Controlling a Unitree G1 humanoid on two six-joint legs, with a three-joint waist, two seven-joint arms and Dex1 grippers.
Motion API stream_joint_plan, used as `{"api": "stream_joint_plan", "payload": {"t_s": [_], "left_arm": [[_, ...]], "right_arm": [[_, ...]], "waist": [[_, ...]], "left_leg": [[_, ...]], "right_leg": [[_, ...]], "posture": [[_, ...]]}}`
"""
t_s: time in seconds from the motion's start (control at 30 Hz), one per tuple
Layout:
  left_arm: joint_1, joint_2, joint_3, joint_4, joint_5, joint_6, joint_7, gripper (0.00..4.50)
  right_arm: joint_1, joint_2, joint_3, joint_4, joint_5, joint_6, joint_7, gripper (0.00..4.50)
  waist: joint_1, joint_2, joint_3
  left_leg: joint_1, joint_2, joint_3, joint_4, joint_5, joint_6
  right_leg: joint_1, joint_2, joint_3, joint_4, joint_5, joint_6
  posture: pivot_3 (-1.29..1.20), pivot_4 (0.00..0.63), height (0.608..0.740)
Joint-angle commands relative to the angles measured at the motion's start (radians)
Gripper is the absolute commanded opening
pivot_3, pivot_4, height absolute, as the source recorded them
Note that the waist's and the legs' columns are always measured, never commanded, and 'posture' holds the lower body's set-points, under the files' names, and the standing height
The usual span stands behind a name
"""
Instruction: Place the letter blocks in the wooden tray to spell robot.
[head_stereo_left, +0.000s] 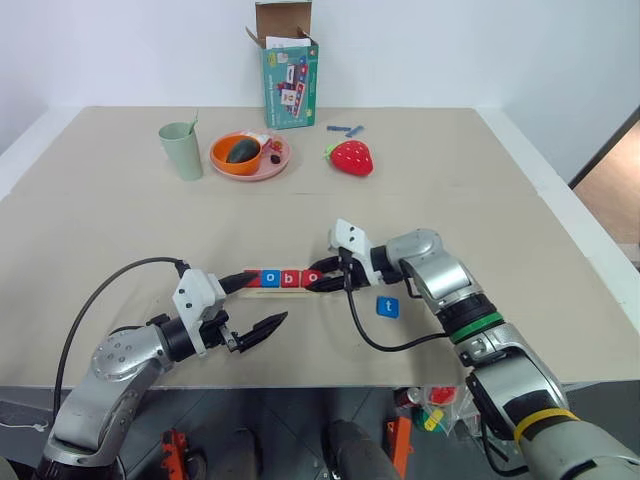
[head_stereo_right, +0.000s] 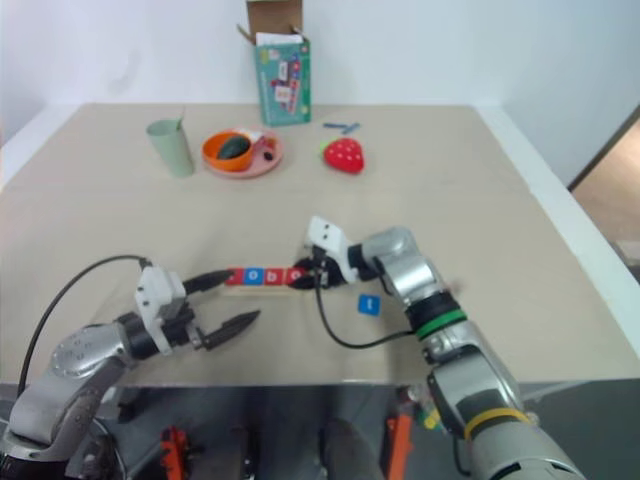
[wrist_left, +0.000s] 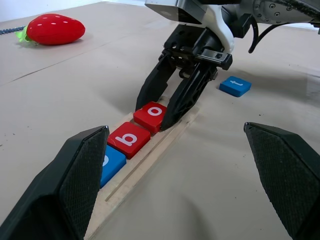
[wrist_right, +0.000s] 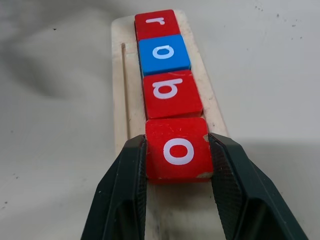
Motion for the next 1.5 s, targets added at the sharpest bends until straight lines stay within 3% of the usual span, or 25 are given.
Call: {"api": "stream_joint_plan", "payload": {"t_s": [0.03,0.47,0.53,0.67,0.77,1.5], "left_arm": [[0.004,0.002,0.02,-0.021,-0.004,-0.015,0.002,4.5],[0.012,0.002,0.018,-0.031,-0.008,-0.006,0.007,4.5],[0.012,0.001,0.017,-0.032,-0.009,-0.004,0.007,4.5],[0.01,0.0,0.013,-0.03,-0.01,0.0,0.007,4.5],[0.009,0.0,0.012,-0.028,-0.011,0.002,0.005,4.5],[-0.007,0.004,0.011,-0.013,-0.013,0.006,-0.013,4.5]], "right_arm": [[-0.033,0.011,-0.009,0.006,-0.002,-0.025,-0.002,1.2],[-0.065,0.031,-0.015,0.073,-0.01,-0.051,0.006,1.2],[-0.067,0.032,-0.017,0.079,-0.009,-0.051,0.003,2.23],[-0.07,0.032,-0.022,0.09,-0.012,-0.071,-0.007,3.71],[-0.076,0.03,-0.028,0.097,-0.009,-0.079,-0.01,4.47],[-0.042,-0.033,-0.093,0.013,0.034,-0.022,-0.025,4.47]], "waist": [[0.0,0.0,0.0],[-0.001,0.0,0.0],[-0.001,0.0,0.0],[-0.001,0.0,0.0],[-0.001,0.0,0.0],[-0.001,0.0,0.0]], "left_leg": [[0.0,0.0,0.0,0.0,0.0,0.0],[0.0,0.0,0.0,0.0,0.0,0.0],[0.0,0.0,0.0,0.0,0.0,0.0],[0.0,0.0,0.0,0.0,0.0,0.0],[0.0,0.0,0.0,0.0,0.0,0.0],[0.0,0.0,0.0,0.0,0.0,0.0]], "right_leg": [[0.0,0.0,0.0,0.0,0.0,0.0],[0.0,0.0,0.0,0.0,0.001,-0.001],[0.0,0.0,0.0,0.0,0.0,0.0],[0.0,0.0,0.0,0.0,0.0,0.0],[0.0,0.0,0.0,0.0,0.0,0.0],[0.0,0.0,0.0,0.0,0.0,0.0]], "posture": [[0.0,0.15,0.74],[0.0,0.15,0.74],[0.0,0.15,0.74],[0.0,0.15,0.74],[0.0,0.15,0.74],[0.0,0.15,0.74]]}}
